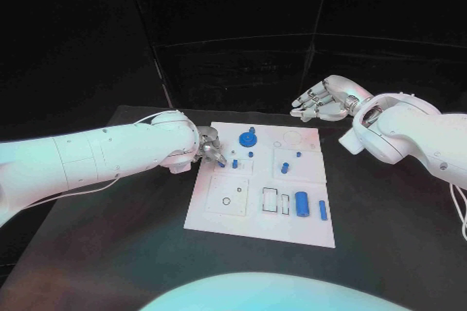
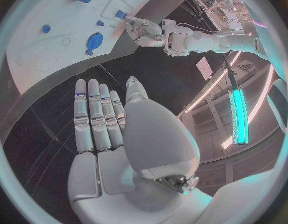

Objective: Assemble the parts on the task board

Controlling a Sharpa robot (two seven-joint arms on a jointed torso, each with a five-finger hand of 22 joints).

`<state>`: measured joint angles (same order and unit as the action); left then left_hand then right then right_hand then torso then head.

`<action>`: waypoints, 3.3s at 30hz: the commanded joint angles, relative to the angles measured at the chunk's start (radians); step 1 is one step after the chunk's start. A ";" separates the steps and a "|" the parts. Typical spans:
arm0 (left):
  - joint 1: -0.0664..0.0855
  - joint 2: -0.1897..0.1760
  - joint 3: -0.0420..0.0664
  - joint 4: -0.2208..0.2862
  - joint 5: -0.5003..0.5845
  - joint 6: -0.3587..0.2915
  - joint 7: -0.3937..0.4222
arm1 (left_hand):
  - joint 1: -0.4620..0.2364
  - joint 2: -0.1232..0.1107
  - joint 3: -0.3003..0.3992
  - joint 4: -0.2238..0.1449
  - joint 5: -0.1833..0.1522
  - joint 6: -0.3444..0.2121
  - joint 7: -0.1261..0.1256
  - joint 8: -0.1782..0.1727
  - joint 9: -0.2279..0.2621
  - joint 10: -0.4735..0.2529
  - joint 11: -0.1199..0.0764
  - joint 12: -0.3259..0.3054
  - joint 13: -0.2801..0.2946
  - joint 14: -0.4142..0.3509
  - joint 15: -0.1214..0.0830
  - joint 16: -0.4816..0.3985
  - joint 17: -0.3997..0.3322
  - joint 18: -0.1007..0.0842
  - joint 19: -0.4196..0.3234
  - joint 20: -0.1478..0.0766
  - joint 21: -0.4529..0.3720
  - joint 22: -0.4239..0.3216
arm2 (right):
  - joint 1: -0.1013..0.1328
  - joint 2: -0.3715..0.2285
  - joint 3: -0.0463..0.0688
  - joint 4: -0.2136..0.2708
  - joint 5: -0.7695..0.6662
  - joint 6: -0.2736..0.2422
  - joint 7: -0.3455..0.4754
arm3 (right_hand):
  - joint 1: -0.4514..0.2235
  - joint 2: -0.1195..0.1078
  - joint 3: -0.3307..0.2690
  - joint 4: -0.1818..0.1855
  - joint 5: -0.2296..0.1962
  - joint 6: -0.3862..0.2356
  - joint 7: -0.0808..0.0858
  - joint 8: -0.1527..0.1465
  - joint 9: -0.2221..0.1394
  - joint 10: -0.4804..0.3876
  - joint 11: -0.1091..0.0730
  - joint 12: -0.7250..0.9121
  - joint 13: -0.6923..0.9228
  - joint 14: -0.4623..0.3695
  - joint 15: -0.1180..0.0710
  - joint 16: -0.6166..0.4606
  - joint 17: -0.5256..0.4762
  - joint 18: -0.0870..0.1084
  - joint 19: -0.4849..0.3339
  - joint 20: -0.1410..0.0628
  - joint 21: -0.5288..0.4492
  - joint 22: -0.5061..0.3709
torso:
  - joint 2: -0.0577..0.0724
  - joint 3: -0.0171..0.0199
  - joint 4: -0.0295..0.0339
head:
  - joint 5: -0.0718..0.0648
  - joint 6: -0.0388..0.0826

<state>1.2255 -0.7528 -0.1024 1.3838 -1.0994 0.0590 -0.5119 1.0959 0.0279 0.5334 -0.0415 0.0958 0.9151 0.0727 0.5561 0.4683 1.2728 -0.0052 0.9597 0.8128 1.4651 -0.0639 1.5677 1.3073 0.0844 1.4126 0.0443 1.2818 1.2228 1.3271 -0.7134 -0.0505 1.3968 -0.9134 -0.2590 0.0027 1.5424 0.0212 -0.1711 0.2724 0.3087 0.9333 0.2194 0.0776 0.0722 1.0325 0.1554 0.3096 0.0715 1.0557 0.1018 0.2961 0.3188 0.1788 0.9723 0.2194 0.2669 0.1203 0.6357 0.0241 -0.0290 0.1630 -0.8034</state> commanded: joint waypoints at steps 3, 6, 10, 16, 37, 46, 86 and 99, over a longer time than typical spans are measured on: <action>-0.001 0.003 -0.001 0.000 -0.005 0.032 -0.006 | 0.002 0.011 0.088 -0.081 0.007 0.000 -0.004 0.007 0.001 0.003 -0.003 0.002 0.001 0.106 -0.002 0.003 0.263 0.000 0.002 0.001 -0.004 -0.002 | 0.002 0.001 0.001 0.001 -0.002 0.002 0.008 | 0.004 0.004 -0.003 -0.002 0.006 -0.003 0.000 0.007 0.001 -0.009 -0.002 0.006 -0.002 -0.007 0.003 0.004 -0.002 0.003 0.010 0.000 -0.007 -0.002 | -0.001 -0.0005 -0.0010 | -0.001 -0.002; -0.001 0.003 -0.001 0.000 -0.005 0.036 -0.007 | 0.001 0.010 0.089 -0.081 0.007 -0.001 -0.004 0.007 0.001 0.004 -0.003 0.003 0.001 0.106 -0.002 0.003 0.263 0.000 0.002 0.001 -0.004 -0.001 | 0.002 0.001 0.001 0.001 -0.002 0.001 0.008 | 0.004 0.004 -0.003 -0.002 0.006 -0.003 0.000 0.007 0.001 -0.009 -0.002 0.006 -0.002 -0.007 0.003 0.004 -0.002 0.003 0.010 0.000 -0.007 -0.002 | 0.000 0.0000 -0.0007 | -0.001 -0.004; -0.001 0.005 -0.001 0.000 -0.005 0.039 -0.007 | 0.000 0.009 0.090 -0.082 0.007 -0.001 -0.005 0.008 0.002 0.004 -0.003 0.004 0.002 0.106 -0.002 0.003 0.263 0.000 0.002 0.001 -0.004 -0.001 | 0.002 0.000 0.001 0.001 -0.002 0.001 0.008 | 0.004 0.004 -0.003 -0.002 0.006 -0.003 0.000 0.007 0.001 -0.009 -0.002 0.006 -0.002 -0.007 0.003 0.004 -0.002 0.003 0.010 0.000 -0.007 -0.002 | -0.001 0.0000 -0.0003 | -0.001 -0.004; -0.001 0.011 -0.002 -0.002 -0.009 0.059 -0.009 | -0.003 0.003 0.092 -0.083 0.006 -0.001 -0.005 0.012 0.004 0.006 -0.004 0.007 0.004 0.106 -0.003 0.003 0.263 -0.001 0.002 0.000 -0.003 0.000 | 0.002 0.000 0.001 0.001 -0.002 0.002 0.008 | 0.004 0.004 -0.003 -0.002 0.006 -0.003 0.000 0.007 0.001 -0.009 -0.002 0.006 -0.002 -0.007 0.003 0.004 -0.002 0.003 0.010 0.000 -0.007 -0.002 | -0.001 0.0000 -0.0013 | -0.001 -0.005; 0.000 0.029 -0.008 -0.031 -0.044 0.117 -0.015 | -0.048 -0.006 0.073 -0.054 0.002 0.012 -0.018 0.047 0.018 0.008 -0.013 -0.004 -0.016 0.106 -0.009 0.003 0.263 -0.001 0.004 -0.006 -0.004 0.003 | 0.002 -0.004 0.001 0.006 -0.002 0.002 0.006 | 0.004 0.004 -0.003 -0.002 0.007 -0.003 0.000 0.007 0.001 -0.009 -0.002 0.007 -0.002 -0.008 0.003 0.004 -0.002 0.003 0.010 0.001 -0.007 -0.002 | -0.001 -0.0004 -0.0009 | -0.004 -0.009; 0.001 0.044 -0.008 -0.044 -0.044 0.116 -0.015 | -0.061 0.000 0.065 -0.040 0.001 0.013 -0.019 0.052 0.019 0.009 -0.014 -0.006 -0.020 0.106 -0.011 0.003 0.263 -0.001 0.004 -0.007 -0.004 0.004 | 0.002 -0.003 0.001 0.007 -0.002 0.002 0.005 | 0.004 0.004 -0.003 -0.002 0.007 -0.003 0.000 0.007 0.001 -0.009 -0.002 0.007 -0.002 -0.008 0.003 0.004 -0.002 0.003 0.010 0.001 -0.007 -0.002 | 0.000 -0.0002 -0.0011 | -0.006 -0.009; 0.006 0.033 -0.004 -0.043 -0.044 0.023 -0.014 | -0.204 -0.071 -0.292 0.121 -0.005 0.022 -0.029 0.087 0.011 -0.015 -0.021 -0.035 -0.089 0.106 -0.019 0.003 0.263 -0.002 0.008 -0.016 -0.014 0.006 | 0.001 -0.006 0.001 0.005 -0.002 0.008 0.010 | 0.001 0.005 -0.007 0.001 0.005 -0.004 0.000 0.007 0.001 -0.010 -0.002 0.009 -0.002 -0.009 0.003 0.007 -0.003 0.003 0.011 0.001 -0.010 -0.003 | -0.003 -0.0020 0.0029 | -0.020 0.017; 0.036 -0.018 0.020 0.036 0.017 -0.057 0.001 | -0.140 -0.054 -0.378 0.141 0.000 -0.022 -0.018 0.087 0.005 -0.051 -0.011 -0.059 -0.138 0.106 -0.014 0.003 0.263 0.000 0.005 -0.014 -0.025 -0.001 | -0.002 -0.004 0.001 -0.004 -0.002 0.010 0.013 | 0.000 0.005 -0.007 0.002 0.005 -0.004 0.000 0.007 0.001 -0.010 -0.001 0.009 -0.002 -0.009 0.003 0.007 -0.003 0.003 0.011 0.001 -0.010 -0.003 | -0.005 -0.0016 0.0016 | -0.021 0.022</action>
<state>1.2576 -0.7668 -0.0839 1.4117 -1.1150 0.0532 -0.5206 0.9492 -0.0273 0.1598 0.0993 0.0929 0.8978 0.0534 0.6412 0.4745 1.2277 -0.0173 0.9075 0.6822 1.4652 -0.0785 1.5677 1.3073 0.0842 1.4192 0.0306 1.2622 1.2231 1.3237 -0.7178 -0.0505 1.3922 -0.9135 -0.2544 0.0043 1.5424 0.0212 -0.1737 0.2751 0.3122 0.9333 0.2194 0.0811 0.0721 1.0290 0.1519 0.3135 0.0708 1.0523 0.1053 0.2960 0.3171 0.1788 0.9798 0.2197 0.2631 0.1182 0.6302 0.0225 -0.0273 0.1432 -0.7836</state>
